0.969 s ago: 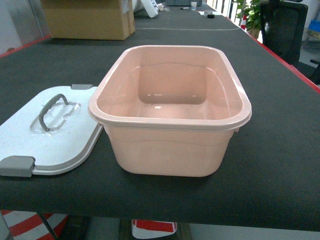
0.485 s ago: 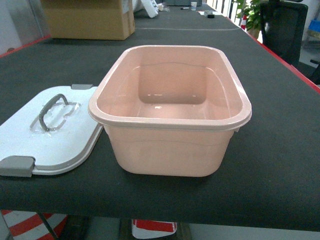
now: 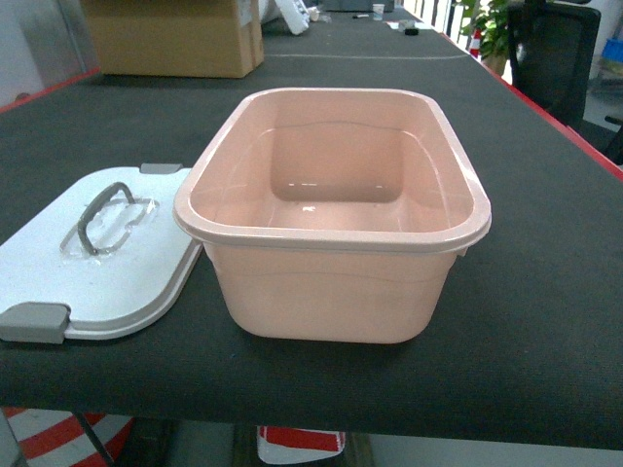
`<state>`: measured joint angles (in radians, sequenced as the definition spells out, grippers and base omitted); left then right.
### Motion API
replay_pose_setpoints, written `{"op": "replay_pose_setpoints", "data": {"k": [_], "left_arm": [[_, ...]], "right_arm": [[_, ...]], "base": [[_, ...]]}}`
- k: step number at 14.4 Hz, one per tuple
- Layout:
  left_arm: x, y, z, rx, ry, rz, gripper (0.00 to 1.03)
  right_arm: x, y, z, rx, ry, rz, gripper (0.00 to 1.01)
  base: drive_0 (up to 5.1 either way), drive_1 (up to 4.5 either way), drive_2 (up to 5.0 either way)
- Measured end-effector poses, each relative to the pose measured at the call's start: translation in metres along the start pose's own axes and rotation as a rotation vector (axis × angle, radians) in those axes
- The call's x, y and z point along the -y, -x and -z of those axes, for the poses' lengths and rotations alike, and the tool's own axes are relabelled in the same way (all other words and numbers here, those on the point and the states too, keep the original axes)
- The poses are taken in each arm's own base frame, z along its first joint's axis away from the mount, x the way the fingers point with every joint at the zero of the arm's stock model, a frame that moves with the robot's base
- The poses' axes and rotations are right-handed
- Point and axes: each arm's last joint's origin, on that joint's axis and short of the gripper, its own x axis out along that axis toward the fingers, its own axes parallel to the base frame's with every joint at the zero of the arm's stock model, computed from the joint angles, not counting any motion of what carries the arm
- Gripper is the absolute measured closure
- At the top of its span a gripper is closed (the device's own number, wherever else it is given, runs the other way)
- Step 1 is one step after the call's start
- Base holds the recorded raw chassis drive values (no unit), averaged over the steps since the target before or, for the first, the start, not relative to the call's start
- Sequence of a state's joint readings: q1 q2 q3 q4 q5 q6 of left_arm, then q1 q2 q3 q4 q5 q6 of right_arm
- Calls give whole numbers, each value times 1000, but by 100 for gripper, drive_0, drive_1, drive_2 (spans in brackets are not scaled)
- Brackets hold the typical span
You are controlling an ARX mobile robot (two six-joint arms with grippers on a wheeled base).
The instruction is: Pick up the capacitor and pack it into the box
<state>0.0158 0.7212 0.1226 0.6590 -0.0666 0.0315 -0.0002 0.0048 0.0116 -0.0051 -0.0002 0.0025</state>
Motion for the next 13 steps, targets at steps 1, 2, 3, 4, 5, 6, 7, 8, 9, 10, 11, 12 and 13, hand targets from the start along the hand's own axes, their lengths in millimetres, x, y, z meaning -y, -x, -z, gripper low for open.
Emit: {"op": "replay_pose_setpoints", "data": {"k": [1, 2, 3, 4, 5, 6, 7, 8, 9, 10, 11, 12, 13], "left_arm": [[7, -28, -12, 41, 11, 25, 59], [15, -55, -21, 68, 30, 47, 59], [30, -85, -28, 68, 45, 64, 59], [61, -122, -29, 22, 53, 123, 59], [86, -143, -30, -20, 61, 184, 59], [119, -163, -33, -43, 57, 242, 59], [151, -179, -37, -61, 65, 303, 59], [179, -191, -39, -83, 87, 348, 59], [200, -197, -35, -117, 109, 381, 59], [210, -197, -26, -144, 119, 398, 59], [217, -197, -16, -152, 124, 391, 45], [217, -197, -14, -154, 125, 389, 35], [216, -196, -15, -144, 127, 389, 26]], "right_arm": [[0, 0, 0, 0, 0, 0, 3], [0, 0, 0, 0, 0, 0, 3], [0, 0, 0, 0, 0, 0, 3], [0, 0, 0, 0, 0, 0, 3], [0, 0, 0, 0, 0, 0, 3], [0, 0, 0, 0, 0, 0, 3], [0, 0, 0, 0, 0, 0, 3], [0, 0, 0, 0, 0, 0, 3], [0, 0, 0, 0, 0, 0, 3], [0, 0, 0, 0, 0, 0, 3], [0, 0, 0, 0, 0, 0, 3], [0, 0, 0, 0, 0, 0, 3], [0, 0, 0, 0, 0, 0, 3]], "base": [[0, 0, 0], [0, 0, 0], [0, 0, 0], [0, 0, 0], [0, 0, 0], [0, 0, 0], [0, 0, 0], [0, 0, 0], [0, 0, 0], [0, 0, 0], [0, 0, 0], [0, 0, 0], [0, 0, 0]]}}
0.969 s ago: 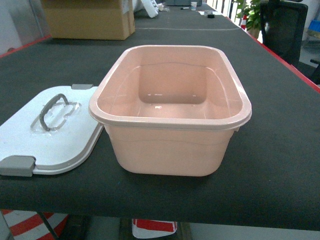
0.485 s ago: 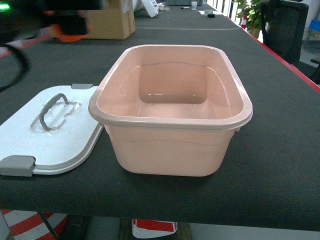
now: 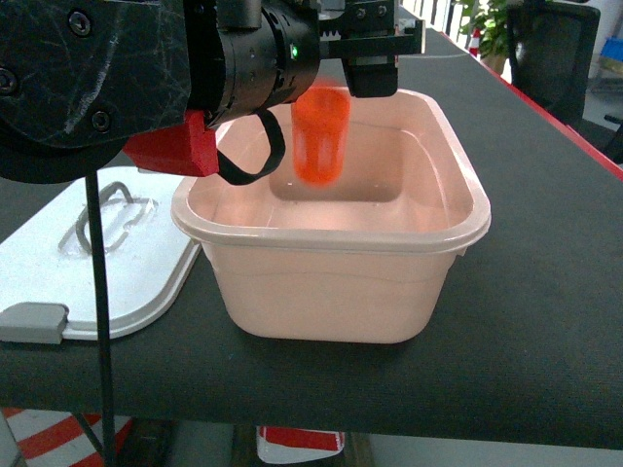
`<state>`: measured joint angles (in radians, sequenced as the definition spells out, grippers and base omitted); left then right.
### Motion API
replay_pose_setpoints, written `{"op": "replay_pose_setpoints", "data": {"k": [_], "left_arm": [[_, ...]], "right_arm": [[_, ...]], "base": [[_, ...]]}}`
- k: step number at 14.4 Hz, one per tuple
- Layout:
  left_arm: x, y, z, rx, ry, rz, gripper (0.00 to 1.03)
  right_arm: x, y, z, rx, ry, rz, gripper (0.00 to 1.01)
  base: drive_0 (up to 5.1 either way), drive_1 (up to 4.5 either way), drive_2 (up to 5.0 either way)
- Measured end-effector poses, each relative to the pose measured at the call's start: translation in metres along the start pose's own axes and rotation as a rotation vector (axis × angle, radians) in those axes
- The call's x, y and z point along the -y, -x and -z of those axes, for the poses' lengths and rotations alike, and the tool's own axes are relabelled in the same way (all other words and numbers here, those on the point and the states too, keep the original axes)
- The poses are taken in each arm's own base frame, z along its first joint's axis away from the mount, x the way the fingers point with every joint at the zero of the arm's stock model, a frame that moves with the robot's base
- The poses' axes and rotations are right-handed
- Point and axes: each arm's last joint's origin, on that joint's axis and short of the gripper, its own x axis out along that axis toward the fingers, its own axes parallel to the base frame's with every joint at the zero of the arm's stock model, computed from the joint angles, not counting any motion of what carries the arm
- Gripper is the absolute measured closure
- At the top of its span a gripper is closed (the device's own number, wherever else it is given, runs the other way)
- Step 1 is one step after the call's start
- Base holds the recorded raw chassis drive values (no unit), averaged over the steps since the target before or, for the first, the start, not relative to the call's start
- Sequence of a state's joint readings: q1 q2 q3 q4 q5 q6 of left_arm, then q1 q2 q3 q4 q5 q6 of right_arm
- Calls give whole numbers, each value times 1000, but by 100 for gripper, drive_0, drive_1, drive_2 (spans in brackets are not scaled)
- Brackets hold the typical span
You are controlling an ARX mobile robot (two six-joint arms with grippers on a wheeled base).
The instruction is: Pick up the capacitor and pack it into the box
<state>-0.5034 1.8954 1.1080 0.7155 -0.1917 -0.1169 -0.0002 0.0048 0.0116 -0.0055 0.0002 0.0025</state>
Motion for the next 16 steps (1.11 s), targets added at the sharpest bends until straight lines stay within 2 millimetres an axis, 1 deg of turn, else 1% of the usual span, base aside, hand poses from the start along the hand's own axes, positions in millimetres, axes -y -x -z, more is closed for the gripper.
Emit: {"op": "replay_pose_setpoints", "data": {"k": [1, 2, 3, 4, 5, 6, 7, 8, 9, 10, 11, 13, 14, 15, 16], "left_arm": [[-3, 2, -2, 4, 0, -6, 19], [-9, 6, -6, 20, -14, -20, 8], [-17, 11, -14, 38, -28, -40, 3], [-32, 16, -23, 62, -37, -76, 6], [-54, 22, -33, 87, -45, -130, 5], [-82, 28, -40, 105, -47, -197, 5], [-108, 33, -41, 110, -48, -258, 5], [-137, 36, -37, 92, -46, -328, 5], [-151, 37, -32, 78, -45, -360, 5], [-172, 36, -22, 39, -42, -395, 5], [-190, 33, -4, -21, -42, -409, 5], [-207, 22, 26, -113, -60, -427, 5], [-213, 14, 48, -185, -65, -429, 5], [-218, 10, 62, -230, -58, -426, 5], [-222, 6, 70, -256, -52, -419, 5]], "right_arm": [[0, 0, 0, 1, 0, 0, 3], [0, 0, 0, 1, 0, 0, 3], [0, 0, 0, 0, 0, 0, 3], [0, 0, 0, 0, 0, 0, 3], [0, 0, 0, 0, 0, 0, 3], [0, 0, 0, 0, 0, 0, 3], [0, 0, 0, 1, 0, 0, 3], [0, 0, 0, 0, 0, 0, 3], [0, 0, 0, 0, 0, 0, 3], [0, 0, 0, 0, 0, 0, 3], [0, 0, 0, 0, 0, 0, 3], [0, 0, 0, 0, 0, 0, 3], [0, 0, 0, 0, 0, 0, 3], [0, 0, 0, 0, 0, 0, 3], [0, 0, 0, 1, 0, 0, 3]], "base": [[0, 0, 0], [0, 0, 0], [0, 0, 0], [0, 0, 0], [0, 0, 0], [0, 0, 0], [0, 0, 0], [0, 0, 0], [0, 0, 0], [0, 0, 0], [0, 0, 0], [0, 0, 0], [0, 0, 0], [0, 0, 0], [0, 0, 0]]}}
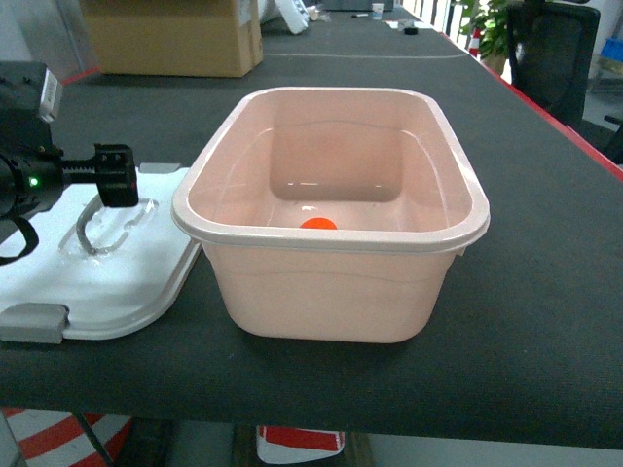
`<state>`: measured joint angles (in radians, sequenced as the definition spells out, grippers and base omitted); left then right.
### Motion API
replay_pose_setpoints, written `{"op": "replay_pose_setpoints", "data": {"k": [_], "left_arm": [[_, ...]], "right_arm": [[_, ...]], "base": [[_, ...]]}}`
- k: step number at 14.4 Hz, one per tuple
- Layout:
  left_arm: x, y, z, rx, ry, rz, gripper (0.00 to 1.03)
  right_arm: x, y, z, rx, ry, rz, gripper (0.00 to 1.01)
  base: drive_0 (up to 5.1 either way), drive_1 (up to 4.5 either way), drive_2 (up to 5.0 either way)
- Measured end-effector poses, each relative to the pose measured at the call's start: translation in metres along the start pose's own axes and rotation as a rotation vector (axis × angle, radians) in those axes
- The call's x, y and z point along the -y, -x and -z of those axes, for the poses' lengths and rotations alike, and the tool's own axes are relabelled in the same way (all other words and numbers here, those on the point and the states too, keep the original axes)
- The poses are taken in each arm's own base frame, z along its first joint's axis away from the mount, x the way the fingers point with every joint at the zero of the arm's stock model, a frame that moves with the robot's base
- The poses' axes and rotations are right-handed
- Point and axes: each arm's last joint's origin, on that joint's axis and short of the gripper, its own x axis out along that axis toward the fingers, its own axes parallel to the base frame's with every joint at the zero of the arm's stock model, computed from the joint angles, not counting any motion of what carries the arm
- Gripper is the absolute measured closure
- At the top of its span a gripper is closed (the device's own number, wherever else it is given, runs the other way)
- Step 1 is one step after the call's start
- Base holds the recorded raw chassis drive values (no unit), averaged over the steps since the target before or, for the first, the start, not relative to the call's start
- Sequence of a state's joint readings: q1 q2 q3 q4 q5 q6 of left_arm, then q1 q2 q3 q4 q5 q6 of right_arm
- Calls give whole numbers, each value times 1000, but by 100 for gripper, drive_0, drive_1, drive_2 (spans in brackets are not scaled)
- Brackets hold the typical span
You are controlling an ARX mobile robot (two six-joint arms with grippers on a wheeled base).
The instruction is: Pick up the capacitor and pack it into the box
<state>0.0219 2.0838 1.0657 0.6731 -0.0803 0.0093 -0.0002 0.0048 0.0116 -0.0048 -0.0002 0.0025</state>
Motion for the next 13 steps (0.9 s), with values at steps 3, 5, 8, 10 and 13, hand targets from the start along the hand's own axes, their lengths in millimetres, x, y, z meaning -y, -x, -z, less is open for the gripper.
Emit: {"op": "replay_pose_setpoints", "data": {"k": [3, 5, 8, 10, 13], "left_arm": [[-9, -18, 19, -66, -20, -11, 5], [-15, -23, 26, -127, -16, -6, 5], [-17, -25, 26, -139, -35, 3, 35], [-17, -24, 27, -142, -48, 9, 64], [-18, -18, 34, -151, -49, 32, 101]], "right_arm": [[0, 0, 0, 0, 0, 0, 3], [0, 0, 0, 0, 0, 0, 3], [0, 0, 0, 0, 0, 0, 3], [0, 0, 0, 0, 0, 0, 3], [0, 0, 0, 0, 0, 0, 3]], "base": [[0, 0, 0], [0, 0, 0], [0, 0, 0], [0, 0, 0], [0, 0, 0]]}}
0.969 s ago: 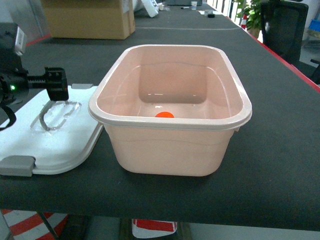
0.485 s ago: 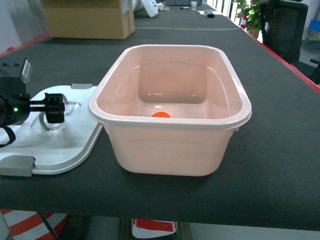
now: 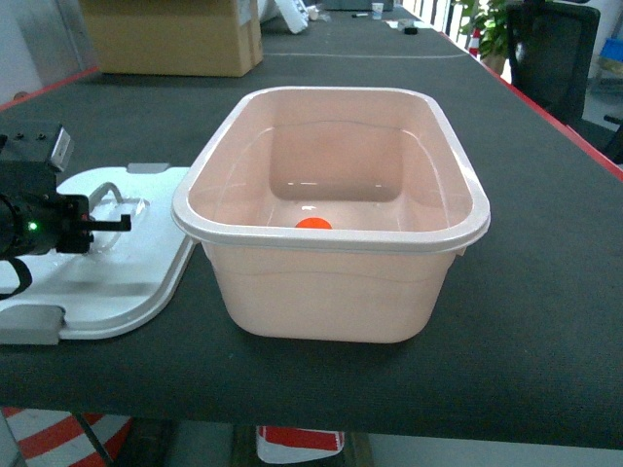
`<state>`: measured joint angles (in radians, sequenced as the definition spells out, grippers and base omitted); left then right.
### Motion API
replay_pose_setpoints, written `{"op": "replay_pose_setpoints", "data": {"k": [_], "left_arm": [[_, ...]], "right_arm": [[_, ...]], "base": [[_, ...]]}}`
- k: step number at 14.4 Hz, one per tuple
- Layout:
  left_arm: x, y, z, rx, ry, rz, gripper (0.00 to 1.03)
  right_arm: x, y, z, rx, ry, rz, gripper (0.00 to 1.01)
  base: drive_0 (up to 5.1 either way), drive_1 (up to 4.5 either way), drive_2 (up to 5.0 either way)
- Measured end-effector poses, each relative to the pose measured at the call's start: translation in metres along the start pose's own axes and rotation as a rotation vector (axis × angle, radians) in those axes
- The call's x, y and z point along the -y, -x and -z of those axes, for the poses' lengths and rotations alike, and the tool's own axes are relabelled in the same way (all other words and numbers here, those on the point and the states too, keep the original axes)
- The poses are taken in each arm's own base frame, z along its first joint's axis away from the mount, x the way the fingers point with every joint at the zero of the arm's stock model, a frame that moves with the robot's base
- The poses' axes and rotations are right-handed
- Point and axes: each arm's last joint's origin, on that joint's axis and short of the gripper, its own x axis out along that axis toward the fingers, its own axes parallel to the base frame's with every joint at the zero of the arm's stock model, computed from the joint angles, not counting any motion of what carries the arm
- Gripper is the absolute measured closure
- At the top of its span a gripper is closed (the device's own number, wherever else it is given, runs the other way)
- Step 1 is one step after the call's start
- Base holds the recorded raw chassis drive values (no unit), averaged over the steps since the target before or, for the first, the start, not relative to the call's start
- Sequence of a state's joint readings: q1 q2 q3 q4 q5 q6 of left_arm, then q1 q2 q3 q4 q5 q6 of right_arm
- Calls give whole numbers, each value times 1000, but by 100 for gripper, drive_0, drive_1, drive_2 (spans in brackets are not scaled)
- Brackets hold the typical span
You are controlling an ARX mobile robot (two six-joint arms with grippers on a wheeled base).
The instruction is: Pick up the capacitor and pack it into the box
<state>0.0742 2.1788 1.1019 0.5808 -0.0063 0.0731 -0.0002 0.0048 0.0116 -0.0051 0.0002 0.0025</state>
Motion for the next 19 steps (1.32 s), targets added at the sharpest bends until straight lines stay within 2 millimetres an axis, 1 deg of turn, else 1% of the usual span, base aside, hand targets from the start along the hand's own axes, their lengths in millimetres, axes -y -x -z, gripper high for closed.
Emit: {"op": "replay_pose_setpoints", "data": {"k": [1, 2, 4, 6, 7, 8, 9, 10, 11, 12, 15, 17, 19], "left_arm": [[0, 4, -3, 6, -5, -5, 101], [-5, 10, -12, 26, -1, -19, 101], [-8, 16, -23, 50, 4, -25, 101], [-13, 32, -55, 106, 19, -30, 101], [-14, 40, -77, 146, 31, -35, 101], [-11, 50, -101, 188, 45, -33, 101], [-4, 62, -125, 228, 52, -25, 101], [11, 74, -149, 266, 62, -12, 101], [27, 81, -167, 290, 61, -1, 101], [50, 87, -179, 290, 59, 11, 101], [117, 104, -188, 245, 13, 49, 101], [165, 122, -197, 269, 4, 86, 101], [204, 132, -190, 250, -8, 115, 101]], "right_arm": [[0, 0, 0, 0, 0, 0, 3], [0, 0, 0, 0, 0, 0, 3], [0, 0, 0, 0, 0, 0, 3], [0, 0, 0, 0, 0, 0, 3], [0, 0, 0, 0, 0, 0, 3], [0, 0, 0, 0, 0, 0, 3], [0, 0, 0, 0, 0, 0, 3], [0, 0, 0, 0, 0, 0, 3], [0, 0, 0, 0, 0, 0, 3], [0, 0, 0, 0, 0, 0, 3], [0, 0, 0, 0, 0, 0, 3], [0, 0, 0, 0, 0, 0, 3], [0, 0, 0, 0, 0, 0, 3]], "base": [[0, 0, 0], [0, 0, 0], [0, 0, 0], [0, 0, 0], [0, 0, 0], [0, 0, 0], [0, 0, 0], [0, 0, 0], [0, 0, 0], [0, 0, 0], [0, 0, 0], [0, 0, 0], [0, 0, 0]]}}
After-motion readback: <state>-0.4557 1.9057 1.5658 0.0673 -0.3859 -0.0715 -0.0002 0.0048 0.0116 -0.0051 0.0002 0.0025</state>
